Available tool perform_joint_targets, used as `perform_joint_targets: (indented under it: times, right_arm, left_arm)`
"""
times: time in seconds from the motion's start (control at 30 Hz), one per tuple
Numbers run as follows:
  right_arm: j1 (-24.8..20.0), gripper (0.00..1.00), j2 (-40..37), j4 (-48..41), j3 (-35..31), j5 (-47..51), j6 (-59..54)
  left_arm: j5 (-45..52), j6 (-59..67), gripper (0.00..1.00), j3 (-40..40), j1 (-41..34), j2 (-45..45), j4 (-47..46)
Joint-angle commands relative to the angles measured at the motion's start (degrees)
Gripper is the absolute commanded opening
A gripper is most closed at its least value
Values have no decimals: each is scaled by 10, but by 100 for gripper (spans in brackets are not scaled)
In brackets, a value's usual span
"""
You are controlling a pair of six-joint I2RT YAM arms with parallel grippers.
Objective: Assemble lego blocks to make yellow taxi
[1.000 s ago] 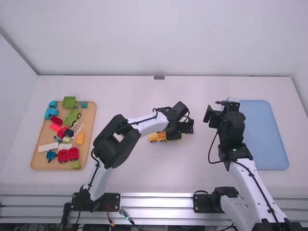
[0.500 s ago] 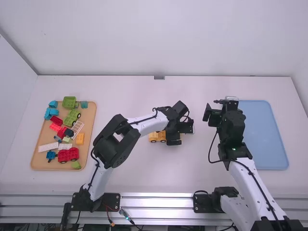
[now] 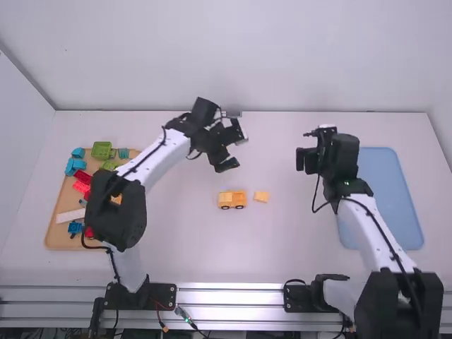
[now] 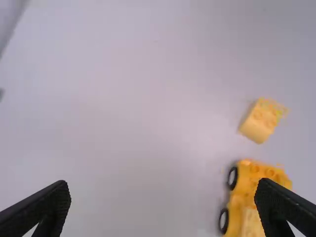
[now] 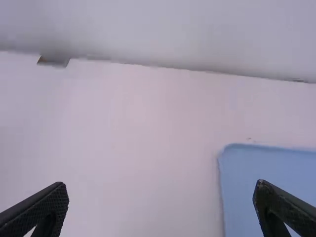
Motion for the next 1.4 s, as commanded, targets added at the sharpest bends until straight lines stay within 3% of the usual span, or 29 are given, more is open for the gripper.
perform_joint_targets:
  times: [0.0,0.13,0.23,0.37,0.6,0.77,1.1,1.37]
  right_arm:
    - [30,99,71,-59,86,-56,-103]
    - [60,99,154,-173,183,-65,-172]
    - [94,99,248,-309,288,-74,-250]
    - [125,99,310,-391,336,-59,-345]
    - [171,99,367,-445,339,-14,-428]
    - [188,99,378,-473,333,-17,-427]
    - [189,99,377,-409,260,-16,-371]
    - [188,99,377,-370,220,-29,-399]
  left_arm:
    - [69,-2,99,5,36,-12,-1]
    - [67,-51,99,4,79,-14,29]
    - [18,-111,99,-21,109,-21,93]
    - [-47,-158,99,-86,119,-61,174]
    - [-162,-244,99,-182,119,-123,294]
    - [-170,-259,99,-211,119,-132,338]
    - [-169,-259,99,-213,119,-132,335]
    - [-170,-259,99,-213,118,-132,320]
